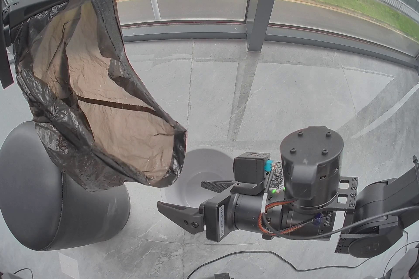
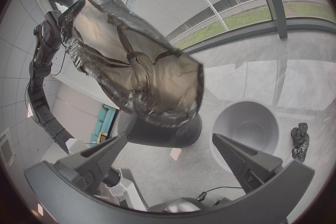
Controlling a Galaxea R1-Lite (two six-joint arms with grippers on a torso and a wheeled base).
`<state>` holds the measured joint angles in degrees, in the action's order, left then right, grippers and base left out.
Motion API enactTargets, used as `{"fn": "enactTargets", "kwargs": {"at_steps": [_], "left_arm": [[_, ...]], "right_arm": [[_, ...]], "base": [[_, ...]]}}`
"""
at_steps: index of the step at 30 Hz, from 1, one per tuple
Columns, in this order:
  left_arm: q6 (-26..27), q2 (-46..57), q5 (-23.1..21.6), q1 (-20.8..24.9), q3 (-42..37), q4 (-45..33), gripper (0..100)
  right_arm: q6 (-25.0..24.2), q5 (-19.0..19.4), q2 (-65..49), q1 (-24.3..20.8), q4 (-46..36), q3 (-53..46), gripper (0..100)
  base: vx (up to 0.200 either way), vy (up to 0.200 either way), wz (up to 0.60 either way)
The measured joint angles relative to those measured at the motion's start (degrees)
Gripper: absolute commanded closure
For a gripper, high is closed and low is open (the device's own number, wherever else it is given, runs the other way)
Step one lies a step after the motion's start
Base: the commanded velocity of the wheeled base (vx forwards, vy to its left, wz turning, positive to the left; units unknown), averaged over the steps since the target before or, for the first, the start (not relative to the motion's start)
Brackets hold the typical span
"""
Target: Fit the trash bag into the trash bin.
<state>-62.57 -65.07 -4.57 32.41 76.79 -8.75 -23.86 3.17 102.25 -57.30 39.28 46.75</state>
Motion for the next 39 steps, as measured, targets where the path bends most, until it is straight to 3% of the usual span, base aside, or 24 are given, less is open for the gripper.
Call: {"fn": "enactTargets", "kwargs": {"at_steps": [9, 39], "left_arm": [[-1.56, 0.88, -4.35, -0.06, -1.13, 0.20, 100], [-1.74, 4.94, -5.74, -0.52, -4.02, 0.33, 100]], "right_arm": [[0.02, 0.00, 3.10, 0.51, 0.21, 3.22, 0], [-0.01, 0.00, 3.25, 5.89, 3.08, 3.33, 0]], "base": [[0.000, 0.000, 0.00], [0.000, 0.000, 0.00]]}}
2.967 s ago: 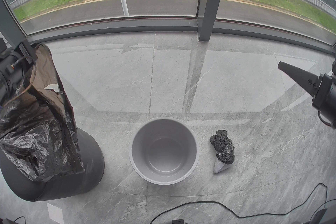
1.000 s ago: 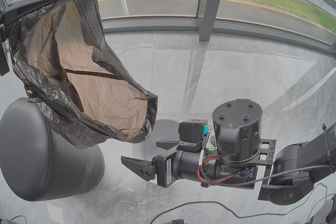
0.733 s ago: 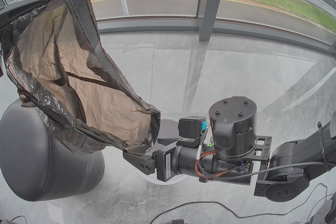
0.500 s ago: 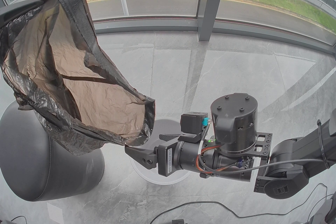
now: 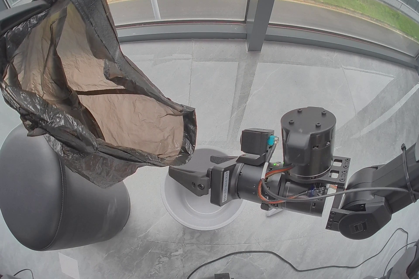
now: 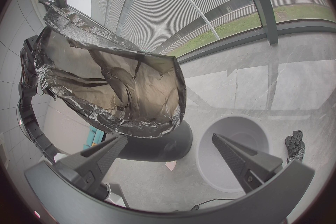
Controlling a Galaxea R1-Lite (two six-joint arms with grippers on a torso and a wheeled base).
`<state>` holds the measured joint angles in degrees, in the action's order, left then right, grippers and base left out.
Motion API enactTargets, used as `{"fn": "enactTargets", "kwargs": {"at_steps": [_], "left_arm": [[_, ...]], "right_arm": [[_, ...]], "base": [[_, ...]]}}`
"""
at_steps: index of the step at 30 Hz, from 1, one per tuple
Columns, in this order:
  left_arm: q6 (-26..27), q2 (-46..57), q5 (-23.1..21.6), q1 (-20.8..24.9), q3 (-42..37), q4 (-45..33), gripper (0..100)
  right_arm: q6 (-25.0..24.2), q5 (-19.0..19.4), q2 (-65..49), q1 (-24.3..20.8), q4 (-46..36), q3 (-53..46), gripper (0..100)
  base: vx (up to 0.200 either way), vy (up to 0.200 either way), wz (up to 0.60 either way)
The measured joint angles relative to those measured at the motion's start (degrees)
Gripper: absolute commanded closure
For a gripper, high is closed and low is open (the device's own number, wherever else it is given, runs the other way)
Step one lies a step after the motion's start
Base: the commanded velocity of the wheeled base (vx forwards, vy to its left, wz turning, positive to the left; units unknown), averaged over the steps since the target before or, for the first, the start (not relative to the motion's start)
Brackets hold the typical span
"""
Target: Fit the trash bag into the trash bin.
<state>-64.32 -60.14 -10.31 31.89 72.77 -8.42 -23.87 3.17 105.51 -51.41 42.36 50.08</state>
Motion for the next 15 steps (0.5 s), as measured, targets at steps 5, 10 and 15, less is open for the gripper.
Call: {"fn": "enactTargets", "kwargs": {"at_steps": [5, 10, 15], "left_arm": [[0.05, -0.09, 0.00, 0.00, -0.02, 0.02, 100], [0.05, -0.30, 0.02, -0.17, -0.05, 0.05, 100], [0.09, -0.80, 0.09, -0.28, -0.15, 0.93, 100]], "right_arm": [[-0.02, 0.05, -1.18, 0.34, -0.02, -0.52, 0], [-0.07, 0.22, -3.75, 0.28, -0.05, -1.38, 0], [-1.06, 0.55, -6.42, -0.11, -0.22, -2.62, 0]], "base": [[0.000, 0.000, 0.00], [0.000, 0.000, 0.00], [0.000, 0.000, 0.00]]}}
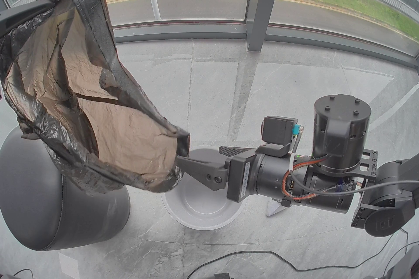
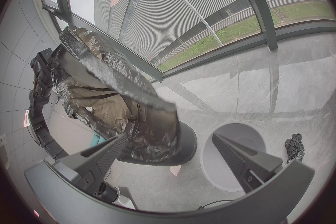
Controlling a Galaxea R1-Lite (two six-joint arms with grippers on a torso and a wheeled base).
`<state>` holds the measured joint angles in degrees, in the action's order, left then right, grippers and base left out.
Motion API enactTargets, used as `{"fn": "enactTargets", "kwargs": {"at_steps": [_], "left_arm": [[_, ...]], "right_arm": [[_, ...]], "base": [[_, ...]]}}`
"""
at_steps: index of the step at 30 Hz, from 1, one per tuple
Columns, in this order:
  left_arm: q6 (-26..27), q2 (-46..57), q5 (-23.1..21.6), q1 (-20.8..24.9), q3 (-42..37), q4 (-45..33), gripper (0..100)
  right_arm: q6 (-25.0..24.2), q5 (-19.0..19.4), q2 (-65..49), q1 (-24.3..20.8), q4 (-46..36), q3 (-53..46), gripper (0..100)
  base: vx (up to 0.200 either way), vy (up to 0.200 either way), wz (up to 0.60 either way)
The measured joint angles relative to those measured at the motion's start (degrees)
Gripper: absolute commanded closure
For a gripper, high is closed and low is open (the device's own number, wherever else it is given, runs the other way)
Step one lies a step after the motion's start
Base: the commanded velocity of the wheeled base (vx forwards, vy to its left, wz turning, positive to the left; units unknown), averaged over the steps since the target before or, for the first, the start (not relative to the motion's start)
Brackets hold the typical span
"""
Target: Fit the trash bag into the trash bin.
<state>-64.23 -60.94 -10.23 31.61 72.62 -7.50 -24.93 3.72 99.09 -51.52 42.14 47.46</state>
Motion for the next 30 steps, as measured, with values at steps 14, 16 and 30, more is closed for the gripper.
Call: {"fn": "enactTargets", "kwargs": {"at_steps": [14, 16, 30], "left_arm": [[-0.72, 0.22, -0.66, -0.06, -1.23, 0.74, 100], [-0.80, 0.22, -0.66, -0.06, -1.29, 0.77, 100], [-3.71, 1.90, -5.73, 0.24, -1.90, 0.83, 100]], "right_arm": [[-0.09, 0.02, 2.24, -2.08, 0.17, 0.30, 0], [-0.11, -0.09, 2.46, -2.72, 0.17, 0.35, 0], [-0.05, 0.00, 6.68, -3.46, 0.20, 3.15, 0]], "base": [[0.000, 0.000, 0.00], [0.000, 0.000, 0.00], [0.000, 0.000, 0.00]]}}
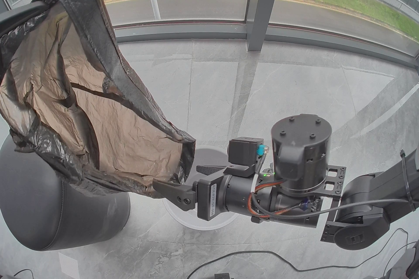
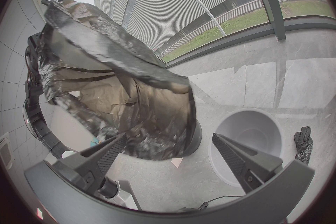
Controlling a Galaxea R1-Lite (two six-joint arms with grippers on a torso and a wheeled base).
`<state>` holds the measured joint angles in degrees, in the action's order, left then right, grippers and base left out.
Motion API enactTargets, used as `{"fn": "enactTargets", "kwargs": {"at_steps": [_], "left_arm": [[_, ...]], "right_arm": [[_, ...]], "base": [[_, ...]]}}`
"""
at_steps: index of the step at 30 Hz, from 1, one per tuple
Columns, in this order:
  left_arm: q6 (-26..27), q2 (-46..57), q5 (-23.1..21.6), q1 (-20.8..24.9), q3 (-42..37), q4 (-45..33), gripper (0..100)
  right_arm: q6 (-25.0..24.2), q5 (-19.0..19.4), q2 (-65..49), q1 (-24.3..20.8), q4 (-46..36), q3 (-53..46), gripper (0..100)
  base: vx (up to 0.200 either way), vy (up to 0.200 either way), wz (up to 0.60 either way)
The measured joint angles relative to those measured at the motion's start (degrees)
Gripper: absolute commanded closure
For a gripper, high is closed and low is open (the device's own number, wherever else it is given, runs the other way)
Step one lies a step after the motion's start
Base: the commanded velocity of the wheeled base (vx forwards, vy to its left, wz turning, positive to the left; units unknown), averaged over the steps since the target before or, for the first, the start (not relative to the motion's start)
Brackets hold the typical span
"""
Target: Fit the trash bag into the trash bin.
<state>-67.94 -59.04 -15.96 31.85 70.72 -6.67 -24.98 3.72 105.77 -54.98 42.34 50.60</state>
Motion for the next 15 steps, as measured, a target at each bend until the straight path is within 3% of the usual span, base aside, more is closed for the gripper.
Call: {"fn": "enactTargets", "kwargs": {"at_steps": [11, 12, 15], "left_arm": [[-0.95, 1.71, -1.44, 0.04, -1.26, 1.83, 100], [-1.00, 1.83, -1.44, 0.04, -1.51, 2.29, 100], [-1.01, 2.12, -1.45, 0.00, -2.12, 2.76, 100]], "right_arm": [[0.00, -0.50, 5.07, 0.41, 0.00, 3.72, 0], [0.00, -0.52, 5.17, 0.41, 0.00, 3.80, 100], [0.02, -0.57, 5.40, 0.38, 0.02, 4.02, 100]], "base": [[0.000, 0.000, 0.00], [0.000, 0.000, 0.00], [0.000, 0.000, 0.00]]}}
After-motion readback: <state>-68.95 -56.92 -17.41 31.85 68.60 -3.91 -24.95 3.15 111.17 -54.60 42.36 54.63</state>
